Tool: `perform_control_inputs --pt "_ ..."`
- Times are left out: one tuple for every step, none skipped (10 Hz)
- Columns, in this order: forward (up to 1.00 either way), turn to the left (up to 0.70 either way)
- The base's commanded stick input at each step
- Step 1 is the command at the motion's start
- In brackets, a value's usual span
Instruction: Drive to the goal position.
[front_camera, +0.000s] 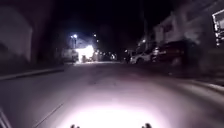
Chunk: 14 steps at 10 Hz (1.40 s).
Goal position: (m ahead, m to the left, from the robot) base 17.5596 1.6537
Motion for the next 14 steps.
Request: perform_control_inputs --pt "0.7 0.0" --pt "0.7 0.0" --pt "0.7 0.0" --pt "0.7 0.0" --pt "0.7 0.0" --pt "0.7 0.0" --pt "0.7 0.0" --pt "0.7 0.0" --pt "0.7 0.0" --pt "0.7 0.0" --pt "0.7 0.0" --pt "0.7 0.0" --pt "0.7 0.0" --pt "0.7 0.0"
